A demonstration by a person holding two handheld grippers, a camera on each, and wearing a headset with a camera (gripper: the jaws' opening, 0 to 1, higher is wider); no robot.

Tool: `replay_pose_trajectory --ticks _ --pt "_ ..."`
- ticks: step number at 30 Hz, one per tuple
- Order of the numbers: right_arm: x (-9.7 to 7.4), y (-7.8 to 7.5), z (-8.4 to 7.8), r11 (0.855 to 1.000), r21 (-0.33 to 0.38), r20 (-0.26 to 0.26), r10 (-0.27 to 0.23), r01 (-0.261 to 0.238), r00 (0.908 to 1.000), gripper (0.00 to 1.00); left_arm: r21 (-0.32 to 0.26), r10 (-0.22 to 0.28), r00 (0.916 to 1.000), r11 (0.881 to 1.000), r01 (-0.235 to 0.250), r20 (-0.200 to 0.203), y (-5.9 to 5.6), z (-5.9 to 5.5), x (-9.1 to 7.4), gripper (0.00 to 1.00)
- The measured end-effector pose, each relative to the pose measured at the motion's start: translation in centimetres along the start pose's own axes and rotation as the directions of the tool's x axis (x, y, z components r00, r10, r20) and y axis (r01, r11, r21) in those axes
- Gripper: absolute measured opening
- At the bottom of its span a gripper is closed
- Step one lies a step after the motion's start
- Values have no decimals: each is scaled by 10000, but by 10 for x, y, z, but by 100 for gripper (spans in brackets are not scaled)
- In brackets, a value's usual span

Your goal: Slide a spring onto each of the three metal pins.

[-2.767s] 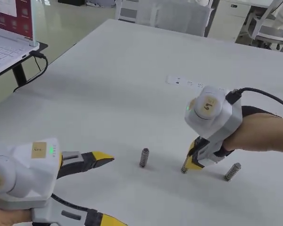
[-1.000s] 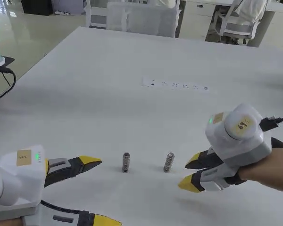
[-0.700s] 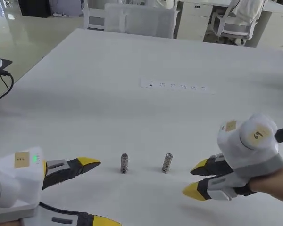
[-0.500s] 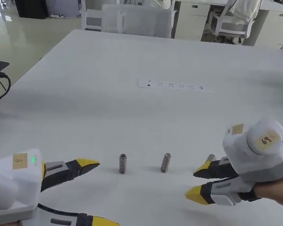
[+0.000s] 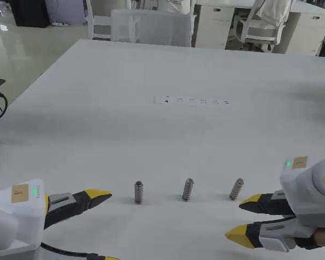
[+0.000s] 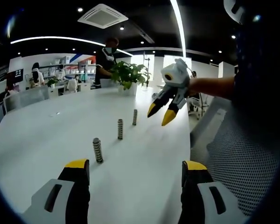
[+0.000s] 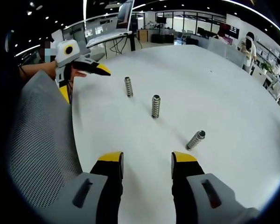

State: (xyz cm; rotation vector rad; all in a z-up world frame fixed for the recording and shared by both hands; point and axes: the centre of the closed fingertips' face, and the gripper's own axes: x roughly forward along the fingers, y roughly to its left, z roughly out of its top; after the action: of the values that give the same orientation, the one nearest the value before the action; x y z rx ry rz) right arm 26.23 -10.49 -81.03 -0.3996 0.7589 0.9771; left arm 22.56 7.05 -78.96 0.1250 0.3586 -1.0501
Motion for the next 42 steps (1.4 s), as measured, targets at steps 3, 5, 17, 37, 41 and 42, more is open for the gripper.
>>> replay_pose_trajectory --ticks 3,5,17,37,41,42 --pt "-5 -5 -1 9995 207 221 -222 218 9995 44 9 23 10000 10000 -23 54 0 2 -1 78" --pt "-9 -9 -3 9989 313 322 -365 355 9988 46 -8 41 10000 10000 -41 91 1 3 -1 78" --pt "-29 -20 -9 9952 498 1471 -913 848 9849 56 -163 118 9999 9998 -116 88 2 2 -4 79" --pt "-35 -15 -2 9965 336 2998 -832 766 9504 94 -456 457 9986 9980 -446 252 7 0 -7 81" --pt "-37 -14 0 9963 382 3232 -851 768 9425 99 -497 528 9982 9974 -513 286 8 -1 -8 82" --pt "-40 -13 2 9964 387 3356 -835 748 9383 99 -496 541 9981 9974 -526 300 8 -1 -8 83"
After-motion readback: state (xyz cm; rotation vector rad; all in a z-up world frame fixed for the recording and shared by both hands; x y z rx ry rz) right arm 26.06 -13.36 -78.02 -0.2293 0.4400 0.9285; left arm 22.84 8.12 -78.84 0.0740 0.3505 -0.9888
